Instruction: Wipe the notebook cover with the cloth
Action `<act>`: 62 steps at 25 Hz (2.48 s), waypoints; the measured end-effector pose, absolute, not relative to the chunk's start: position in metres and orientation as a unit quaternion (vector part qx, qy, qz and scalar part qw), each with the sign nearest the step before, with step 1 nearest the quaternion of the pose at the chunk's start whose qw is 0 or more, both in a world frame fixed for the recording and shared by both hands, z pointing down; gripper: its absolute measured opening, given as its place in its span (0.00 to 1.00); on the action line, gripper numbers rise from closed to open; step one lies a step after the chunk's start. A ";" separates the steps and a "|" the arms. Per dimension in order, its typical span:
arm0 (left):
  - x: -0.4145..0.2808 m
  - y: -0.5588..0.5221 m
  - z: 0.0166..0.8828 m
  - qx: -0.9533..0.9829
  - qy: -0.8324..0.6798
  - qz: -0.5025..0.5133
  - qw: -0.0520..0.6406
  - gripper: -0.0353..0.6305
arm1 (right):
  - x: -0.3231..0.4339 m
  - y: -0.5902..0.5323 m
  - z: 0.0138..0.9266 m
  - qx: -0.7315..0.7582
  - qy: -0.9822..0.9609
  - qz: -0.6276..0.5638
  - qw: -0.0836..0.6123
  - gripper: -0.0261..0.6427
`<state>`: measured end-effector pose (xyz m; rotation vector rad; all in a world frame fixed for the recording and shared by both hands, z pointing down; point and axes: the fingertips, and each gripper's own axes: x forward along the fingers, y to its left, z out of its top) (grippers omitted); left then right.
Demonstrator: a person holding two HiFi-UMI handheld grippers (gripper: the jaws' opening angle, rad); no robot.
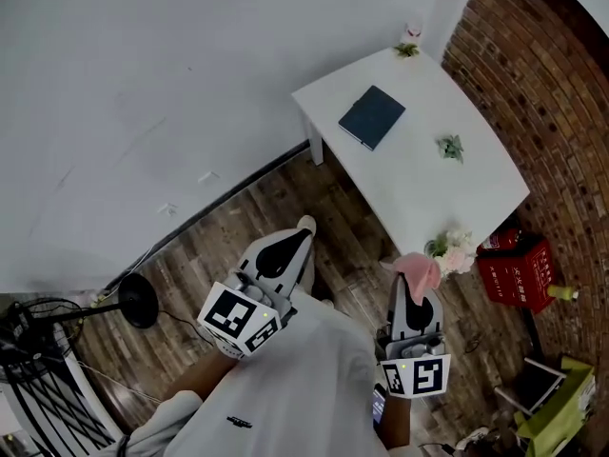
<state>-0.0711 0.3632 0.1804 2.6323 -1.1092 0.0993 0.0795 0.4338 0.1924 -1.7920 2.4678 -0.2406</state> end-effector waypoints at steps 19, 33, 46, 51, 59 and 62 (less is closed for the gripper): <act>-0.076 0.084 0.162 0.941 -0.306 0.034 0.139 0.08 | 0.054 0.167 0.177 -0.634 0.769 -0.082 0.016 0.06; -0.046 0.043 0.206 0.950 -0.247 0.073 0.176 0.08 | 0.072 0.117 0.206 -0.652 0.750 -0.105 -0.043 0.06; -0.004 0.007 0.273 0.940 -0.247 0.131 0.198 0.08 | 0.123 0.064 0.285 -0.615 0.743 -0.117 -0.236 0.07; 0.008 -0.005 0.310 0.934 -0.240 0.162 0.209 0.08 | 0.134 0.037 0.318 -0.590 0.735 -0.101 -0.320 0.07; 0.019 -0.020 0.373 0.920 -0.242 0.205 0.232 0.08 | 0.150 -0.001 0.371 -0.552 0.743 -0.134 -0.353 0.08; 0.019 -0.025 0.401 0.912 -0.247 0.225 0.239 0.08 | 0.155 -0.013 0.390 -0.543 0.742 -0.140 -0.368 0.08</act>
